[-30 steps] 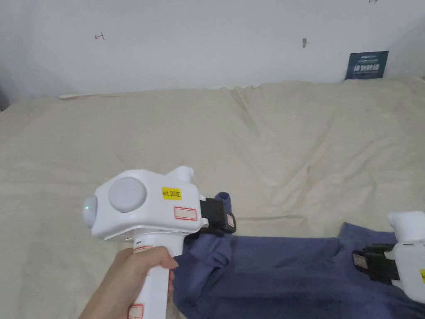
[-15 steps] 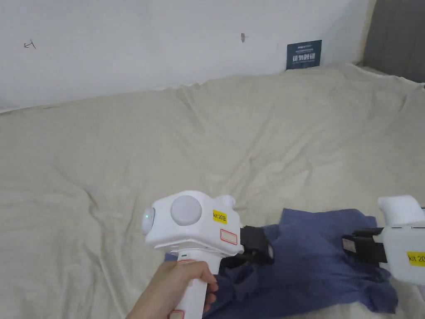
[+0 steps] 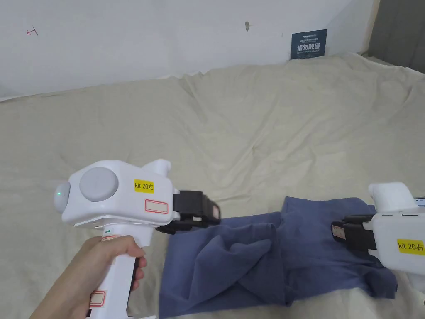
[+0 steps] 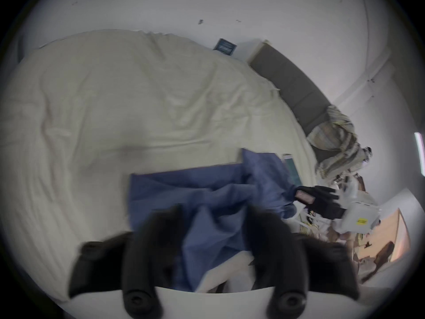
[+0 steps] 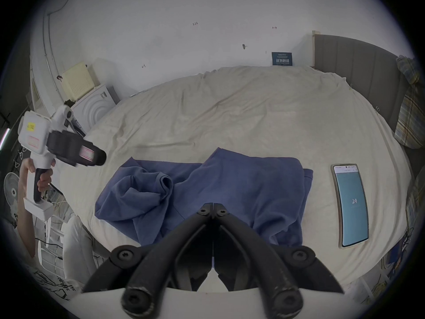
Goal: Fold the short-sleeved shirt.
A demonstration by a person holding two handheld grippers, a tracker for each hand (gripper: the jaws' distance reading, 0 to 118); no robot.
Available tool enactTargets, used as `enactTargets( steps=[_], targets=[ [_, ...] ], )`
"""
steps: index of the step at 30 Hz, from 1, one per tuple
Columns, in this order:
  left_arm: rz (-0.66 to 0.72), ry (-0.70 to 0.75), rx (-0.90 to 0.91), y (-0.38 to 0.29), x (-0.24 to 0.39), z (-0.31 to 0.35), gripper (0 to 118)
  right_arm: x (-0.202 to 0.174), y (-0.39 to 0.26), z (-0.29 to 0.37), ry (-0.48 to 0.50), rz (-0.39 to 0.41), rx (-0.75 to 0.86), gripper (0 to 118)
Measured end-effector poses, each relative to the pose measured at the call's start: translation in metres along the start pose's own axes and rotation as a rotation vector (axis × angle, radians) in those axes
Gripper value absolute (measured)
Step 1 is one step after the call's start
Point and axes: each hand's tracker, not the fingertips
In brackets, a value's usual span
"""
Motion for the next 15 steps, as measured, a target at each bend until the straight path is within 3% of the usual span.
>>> enactTargets(
  steps=[1, 2, 9, 15],
  targets=[
    [0.038, 0.025, -0.003, -0.005, -0.008, -0.003, 24, -0.002, 0.000, 0.000, 0.002, 0.000, 0.000, 0],
    [0.059, 0.038, -0.010, -0.007, -0.019, -0.009, 12, -0.003, 0.000, 0.000, 0.004, 0.000, 0.000, 0],
    [0.159, 0.006, -0.084, -0.029, -0.057, -0.045, 9, -0.006, -0.003, 0.000, 0.009, 0.007, -0.008, 0],
    [0.116, 0.022, -0.125, -0.036, -0.033, -0.058, 9, 0.001, -0.007, -0.001, 0.005, -0.017, -0.014, 0]
  ],
)
